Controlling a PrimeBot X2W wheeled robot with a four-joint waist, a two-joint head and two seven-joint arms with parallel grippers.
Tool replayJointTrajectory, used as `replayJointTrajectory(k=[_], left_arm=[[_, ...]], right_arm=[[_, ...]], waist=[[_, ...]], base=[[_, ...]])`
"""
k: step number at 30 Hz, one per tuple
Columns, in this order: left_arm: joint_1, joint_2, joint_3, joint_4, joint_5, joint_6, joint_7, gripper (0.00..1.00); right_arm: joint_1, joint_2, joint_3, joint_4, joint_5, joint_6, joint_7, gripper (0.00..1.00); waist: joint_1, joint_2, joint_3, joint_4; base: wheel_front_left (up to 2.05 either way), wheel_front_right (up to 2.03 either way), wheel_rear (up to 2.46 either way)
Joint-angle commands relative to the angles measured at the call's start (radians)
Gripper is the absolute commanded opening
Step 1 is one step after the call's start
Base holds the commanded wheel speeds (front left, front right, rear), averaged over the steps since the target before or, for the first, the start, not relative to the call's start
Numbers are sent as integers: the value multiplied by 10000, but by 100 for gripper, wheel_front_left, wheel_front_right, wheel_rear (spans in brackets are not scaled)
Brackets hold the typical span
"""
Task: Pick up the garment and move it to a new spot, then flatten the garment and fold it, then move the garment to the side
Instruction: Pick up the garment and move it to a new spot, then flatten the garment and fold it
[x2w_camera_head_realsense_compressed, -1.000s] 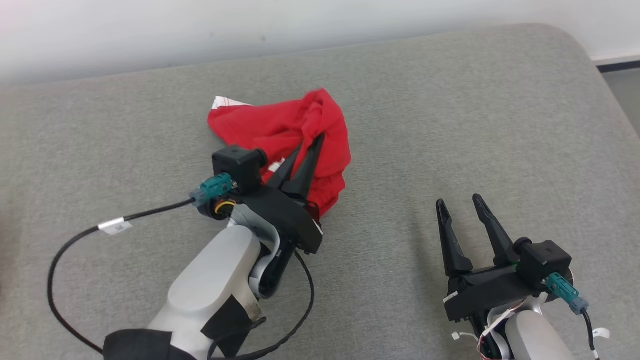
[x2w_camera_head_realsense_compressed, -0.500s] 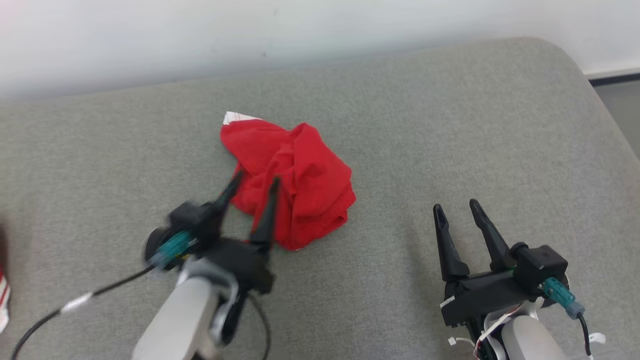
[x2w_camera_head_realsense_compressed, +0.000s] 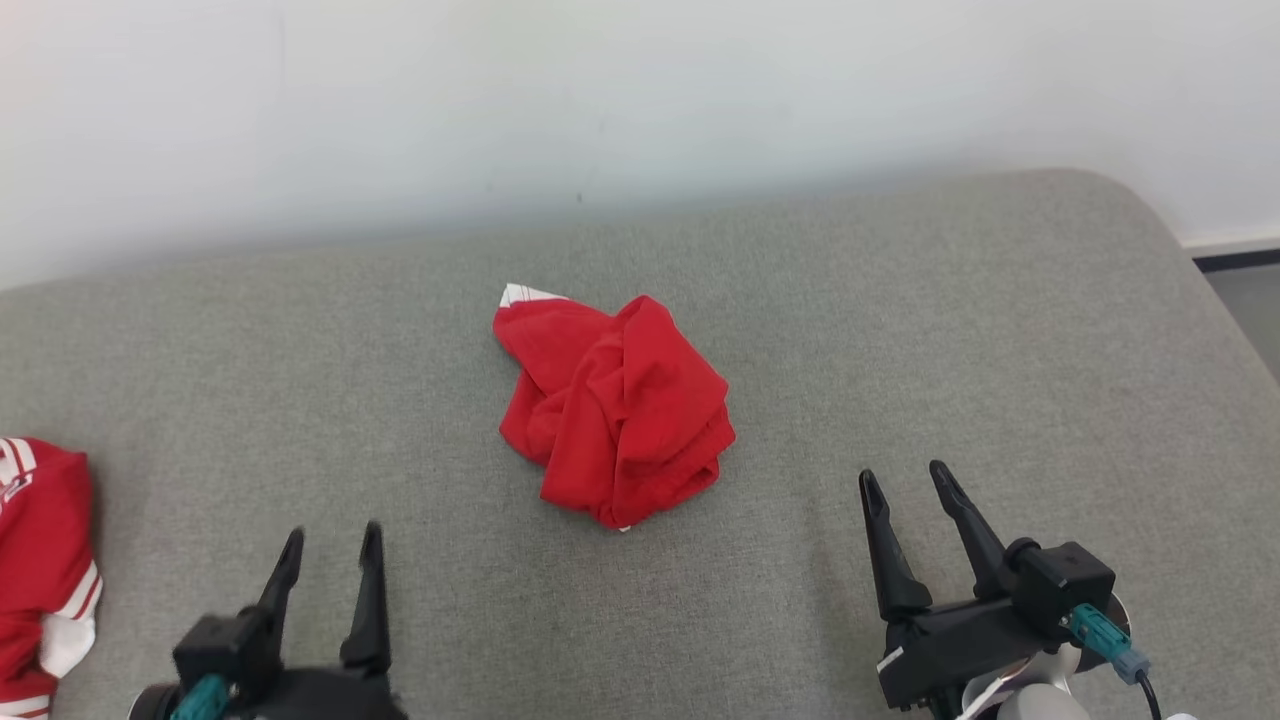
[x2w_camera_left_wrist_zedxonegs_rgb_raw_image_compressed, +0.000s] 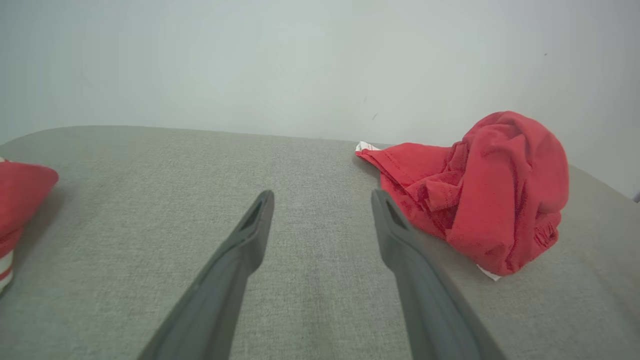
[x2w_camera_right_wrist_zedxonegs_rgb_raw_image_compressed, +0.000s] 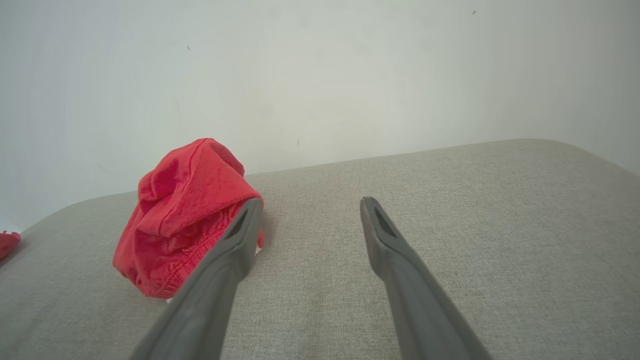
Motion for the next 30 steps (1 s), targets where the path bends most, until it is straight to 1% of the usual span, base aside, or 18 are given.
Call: replayJointTrajectory(k=[1, 8, 14, 17, 23, 30], left_arm=[[415, -38, 279, -18, 290, -27, -33, 100], [1402, -175, 1389, -722, 1035, 10, -34, 100], [2028, -311, 1733, -1401, 1369, -31, -34, 100], [2240, -363, 1737, -1751, 1383, -59, -34, 100], [2302, -414, 1549, -1864, 1093, -60, -34, 100], [1972, -415, 779, -2068, 852, -68, -34, 100]], right_arm=[[176, 17, 28, 23, -85, 33, -3, 100], [499, 44, 76, 48, -219, 33, -3, 100], [739, 77, 100, 92, -241, 33, -3, 100], [802, 102, 103, 123, -239, 33, -3, 100], [712, 62, 248, 168, -228, 33, -3, 100], [252, -104, 686, 443, -154, 33, -3, 100]], waist=[[2, 1, -334, 95], [2, 1, -620, 155], [2, 1, -825, 262], [2, 1, -884, 360], [2, 1, -754, 615], [2, 1, -105, 1288]], base=[[0, 0, 0], [0, 0, 0], [0, 0, 0], [0, 0, 0], [0, 0, 0], [0, 0, 0]])
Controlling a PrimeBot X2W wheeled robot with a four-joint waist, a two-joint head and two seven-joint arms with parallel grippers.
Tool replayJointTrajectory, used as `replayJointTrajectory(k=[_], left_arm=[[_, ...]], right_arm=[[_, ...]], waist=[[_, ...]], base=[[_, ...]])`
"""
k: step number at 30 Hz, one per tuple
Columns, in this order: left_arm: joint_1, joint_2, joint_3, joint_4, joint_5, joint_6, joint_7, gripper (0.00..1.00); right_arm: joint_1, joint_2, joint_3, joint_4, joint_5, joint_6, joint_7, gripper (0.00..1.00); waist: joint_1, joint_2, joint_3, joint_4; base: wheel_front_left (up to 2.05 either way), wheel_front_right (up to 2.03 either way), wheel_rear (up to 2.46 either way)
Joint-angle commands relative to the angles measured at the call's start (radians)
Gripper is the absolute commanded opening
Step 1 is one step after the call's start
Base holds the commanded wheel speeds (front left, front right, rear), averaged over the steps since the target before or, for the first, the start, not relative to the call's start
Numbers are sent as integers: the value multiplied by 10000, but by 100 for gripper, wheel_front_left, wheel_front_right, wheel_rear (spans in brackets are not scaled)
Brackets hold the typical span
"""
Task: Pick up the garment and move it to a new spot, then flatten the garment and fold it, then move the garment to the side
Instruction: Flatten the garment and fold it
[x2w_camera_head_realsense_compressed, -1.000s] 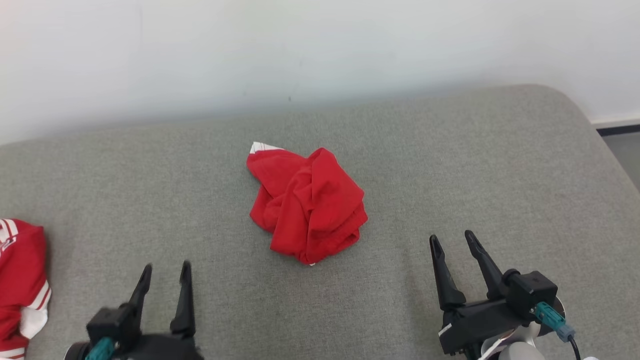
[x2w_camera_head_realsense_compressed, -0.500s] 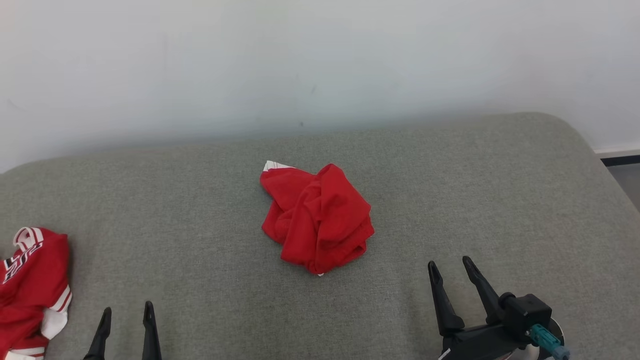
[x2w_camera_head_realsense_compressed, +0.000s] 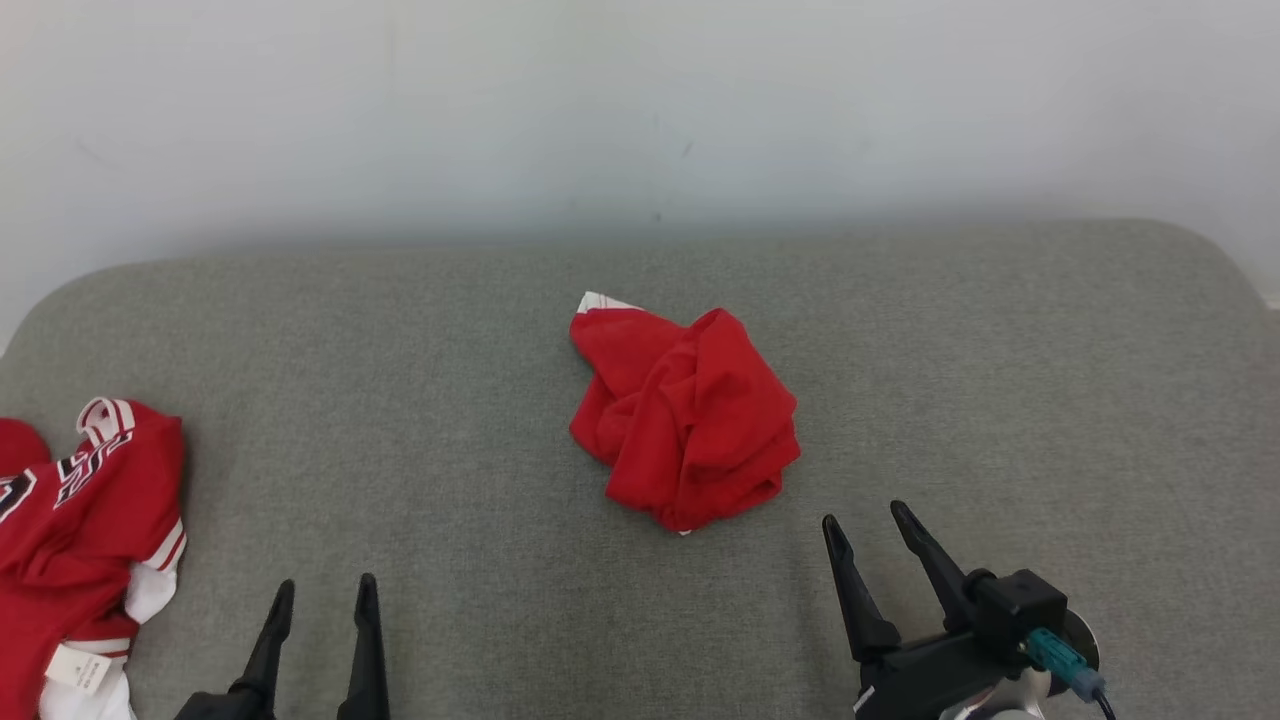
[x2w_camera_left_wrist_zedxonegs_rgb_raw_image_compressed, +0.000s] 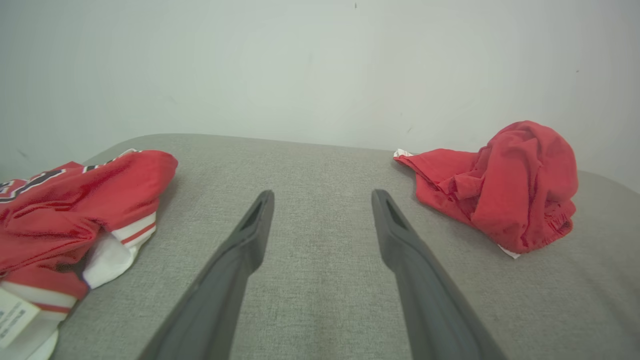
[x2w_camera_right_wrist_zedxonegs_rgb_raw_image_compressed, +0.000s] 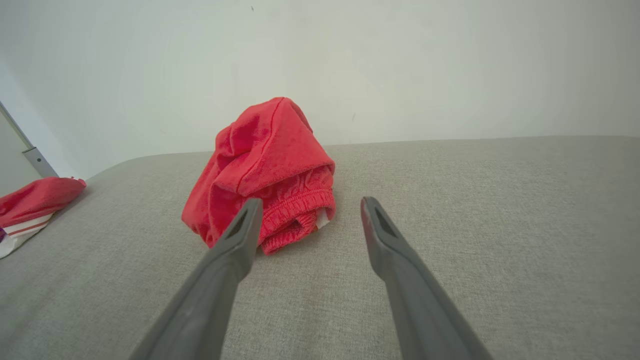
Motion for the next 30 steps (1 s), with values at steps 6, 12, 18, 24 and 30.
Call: replayJointTrajectory(k=[6, 12, 18, 24, 30], left_arm=[[-659, -19, -820, -34, -490, 32, -34, 100], [-1083, -19, -1552, -65, -804, 145, -34, 100], [-1320, -21, -2024, -136, -982, 326, -34, 100], [-1423, -20, -2219, -216, -1110, 457, -34, 100], [-1437, -20, -2204, -179, -1164, 497, -34, 100]], right_arm=[[-1045, -244, 616, 634, 114, 33, -3, 100], [-1935, -381, 1144, 1185, 106, 33, -1, 100], [-2356, -367, 1459, 1757, -83, 33, -3, 100], [-2584, -244, 1552, 2035, -304, 33, -3, 40], [-2566, -136, 1817, 1353, 30, 33, -3, 0]], waist=[[1, 0, 1234, 1223], [1, 0, 1871, 2001], [1, 0, 2245, 2461], [1, 0, 2415, 2623], [1, 0, 2334, 2601]], base=[[0, 0, 0], [0, 0, 0], [0, 0, 0], [0, 0, 0], [0, 0, 0]])
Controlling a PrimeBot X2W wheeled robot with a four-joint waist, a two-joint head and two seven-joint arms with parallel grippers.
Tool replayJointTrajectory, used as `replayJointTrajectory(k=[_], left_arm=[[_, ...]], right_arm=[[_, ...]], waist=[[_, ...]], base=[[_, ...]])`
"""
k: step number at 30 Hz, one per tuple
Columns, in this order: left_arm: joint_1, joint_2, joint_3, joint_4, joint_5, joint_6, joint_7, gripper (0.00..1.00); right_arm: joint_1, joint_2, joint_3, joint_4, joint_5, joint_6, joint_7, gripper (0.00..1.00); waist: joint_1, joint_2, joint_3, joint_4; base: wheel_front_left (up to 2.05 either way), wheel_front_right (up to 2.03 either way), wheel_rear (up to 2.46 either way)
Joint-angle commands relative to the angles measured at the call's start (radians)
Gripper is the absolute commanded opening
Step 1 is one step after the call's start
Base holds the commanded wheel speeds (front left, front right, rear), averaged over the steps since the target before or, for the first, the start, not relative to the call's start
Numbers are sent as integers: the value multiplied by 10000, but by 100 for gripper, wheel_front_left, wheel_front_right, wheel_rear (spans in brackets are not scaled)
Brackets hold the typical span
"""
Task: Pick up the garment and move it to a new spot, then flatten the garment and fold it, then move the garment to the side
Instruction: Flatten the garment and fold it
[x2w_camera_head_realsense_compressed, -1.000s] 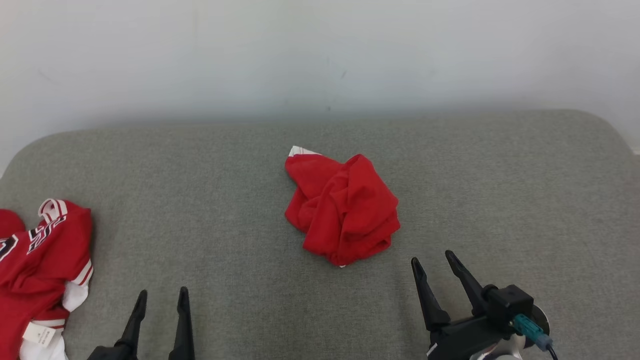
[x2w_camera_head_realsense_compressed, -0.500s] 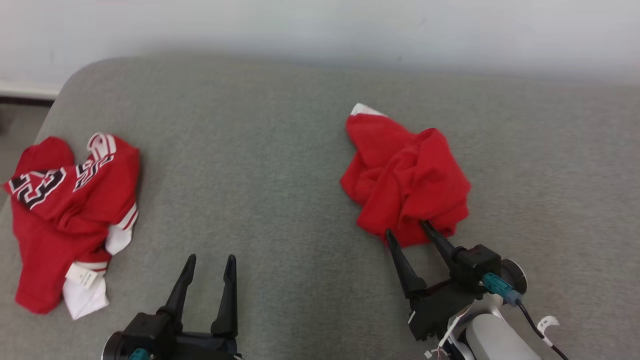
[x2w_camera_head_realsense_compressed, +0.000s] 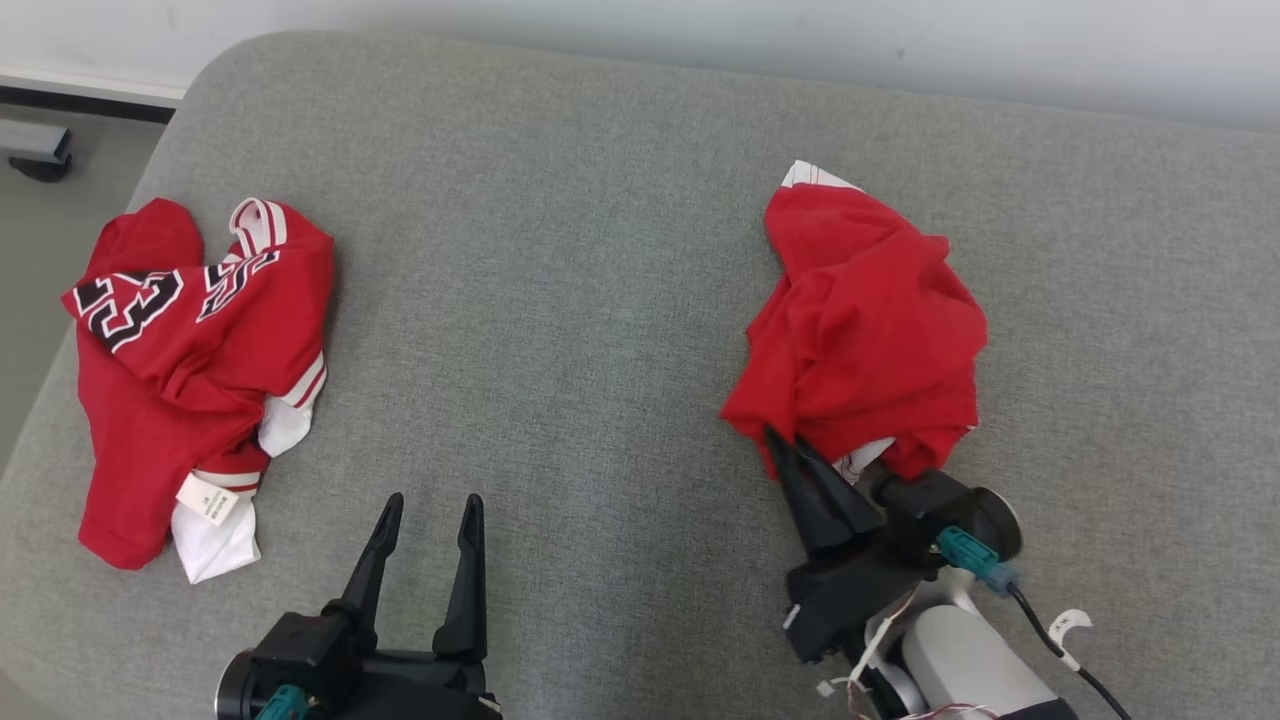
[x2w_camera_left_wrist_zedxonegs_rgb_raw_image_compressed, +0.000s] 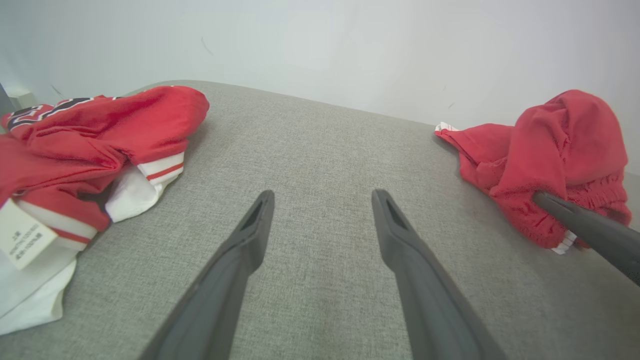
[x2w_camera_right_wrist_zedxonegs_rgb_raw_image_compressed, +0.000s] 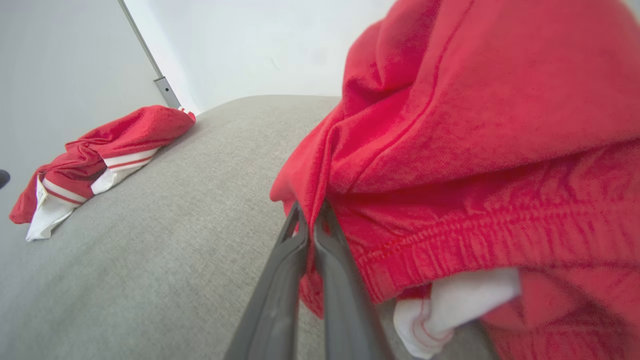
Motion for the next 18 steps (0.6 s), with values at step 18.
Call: replayJointTrajectory(k=[18], left_arm=[[528, -15, 367, 507, 230, -254, -34, 100]], right_arm=[[-2340, 744, 1147, -3502, 3624, 34, -1, 0]], waist=[[-2, -1, -1229, -273]], base=[[0, 0, 0]])
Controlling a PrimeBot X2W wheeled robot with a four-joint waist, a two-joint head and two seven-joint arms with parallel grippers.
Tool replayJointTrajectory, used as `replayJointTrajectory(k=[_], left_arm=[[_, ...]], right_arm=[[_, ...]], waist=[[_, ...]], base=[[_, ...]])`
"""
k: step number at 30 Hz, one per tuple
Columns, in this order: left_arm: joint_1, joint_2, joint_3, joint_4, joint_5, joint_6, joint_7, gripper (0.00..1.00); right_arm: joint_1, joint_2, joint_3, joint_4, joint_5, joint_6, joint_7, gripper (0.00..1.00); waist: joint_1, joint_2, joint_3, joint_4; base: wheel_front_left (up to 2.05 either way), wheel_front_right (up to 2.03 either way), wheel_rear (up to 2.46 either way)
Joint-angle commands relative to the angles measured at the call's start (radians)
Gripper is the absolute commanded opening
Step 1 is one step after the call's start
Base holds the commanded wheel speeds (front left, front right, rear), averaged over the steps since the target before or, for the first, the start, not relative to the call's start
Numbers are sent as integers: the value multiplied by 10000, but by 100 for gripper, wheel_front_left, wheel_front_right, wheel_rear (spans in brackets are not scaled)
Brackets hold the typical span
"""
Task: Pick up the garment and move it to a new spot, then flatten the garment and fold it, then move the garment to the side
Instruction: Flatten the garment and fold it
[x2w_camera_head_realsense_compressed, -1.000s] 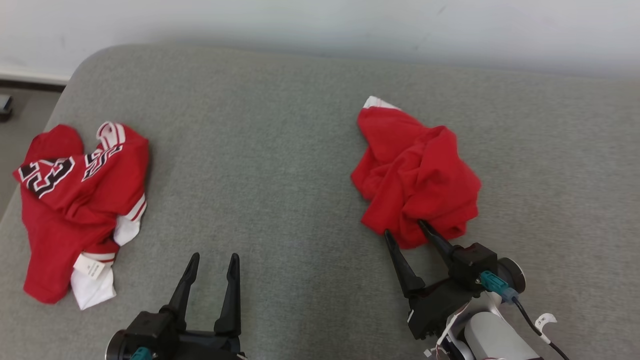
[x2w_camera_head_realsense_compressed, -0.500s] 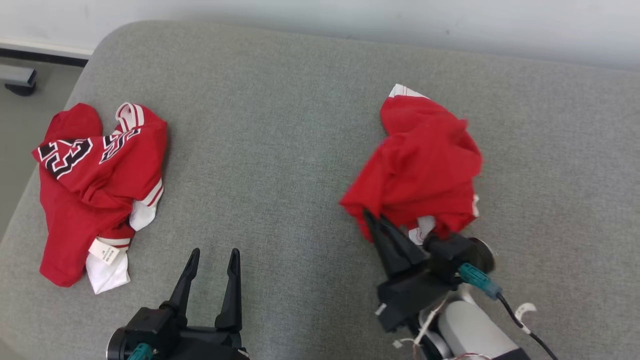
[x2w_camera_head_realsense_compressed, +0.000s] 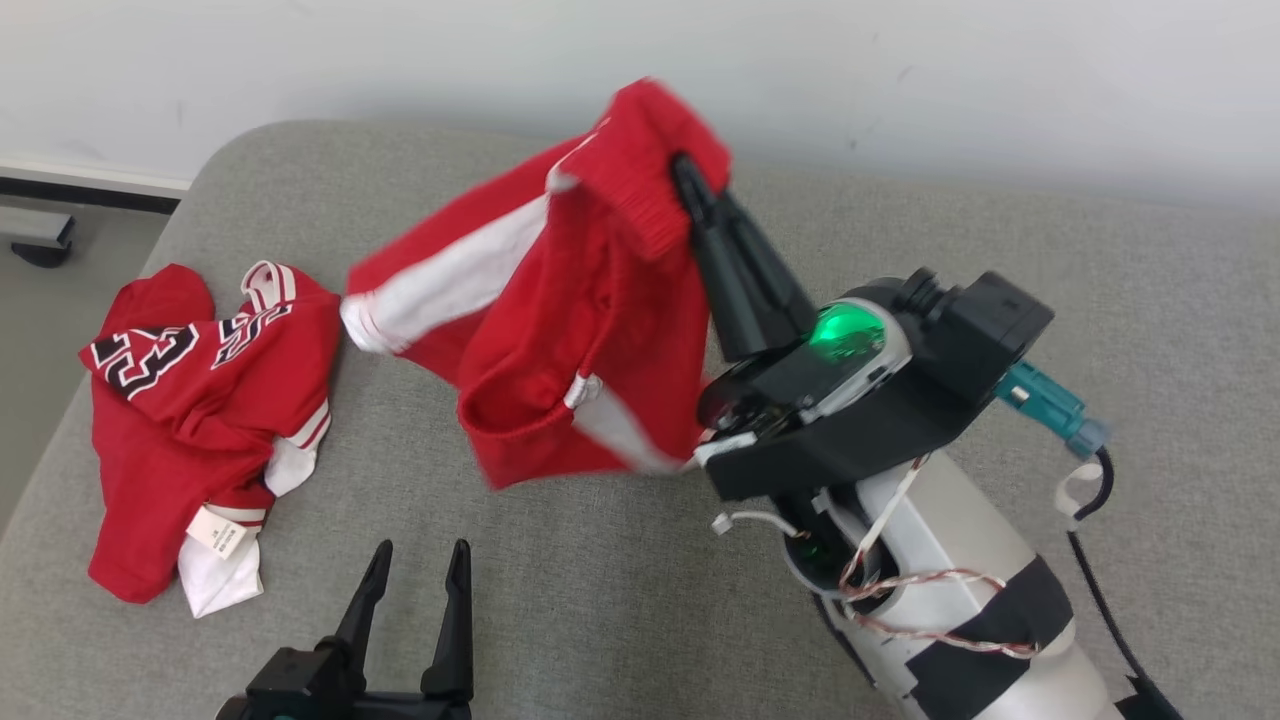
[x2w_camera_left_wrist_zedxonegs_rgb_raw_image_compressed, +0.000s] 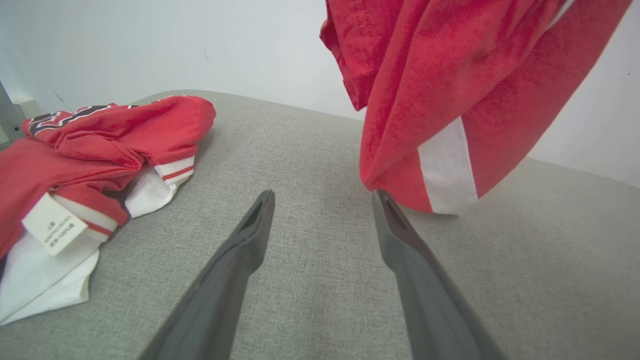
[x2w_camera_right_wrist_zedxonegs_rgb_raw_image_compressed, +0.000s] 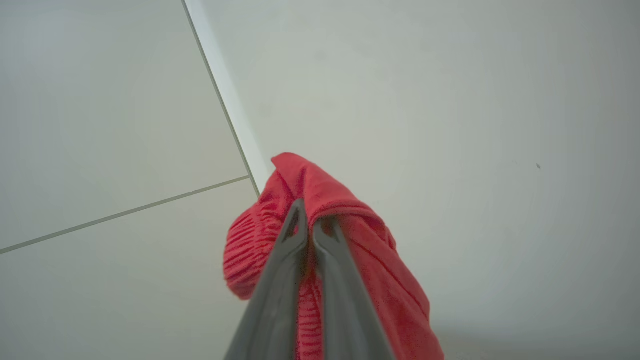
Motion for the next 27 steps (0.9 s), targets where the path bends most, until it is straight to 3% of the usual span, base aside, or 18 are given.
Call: replayJointTrajectory(k=[1, 9, 10, 11, 12, 19, 27], left_arm=[[152, -13, 35, 43, 101, -34, -34, 100], [159, -12, -43, 13, -7, -69, -34, 100], [127, -15, -65, 18, -5, -66, -34, 100], [91, -12, -80, 21, -6, -68, -34, 100], [48, -14, -108, 40, 0, -73, -34, 100], [-119, -12, -173, 47, -23, -23, -34, 100], [-167, -11, -154, 100, -51, -4, -34, 100]], right_arm=[[31, -10, -307, 360, -122, 34, 1, 0], [770, -1006, -2287, 3536, -1073, 34, -2, 0], [861, -1114, -2574, 4001, -1157, 32, -1, 16], [987, -1228, -2942, 4543, -1265, 32, 1, 43], [977, -1357, -3224, 4798, -1491, 32, -4, 100], [1383, -1548, -4804, 5330, -2247, 32, -1, 100], [1991, -1279, -4752, 4627, -2568, 32, 1, 100]], waist=[[1, -1, -113, 31], [1, -1, 86, 46], [1, -1, 124, 23], [1, -1, 155, -7], [1, -1, 183, -30], [1, -1, 335, -382], [1, -1, 266, -730]], base=[[0, 0, 0], [0, 0, 0], [0, 0, 0], [0, 0, 0], [0, 0, 0], [0, 0, 0], [0, 0, 0]])
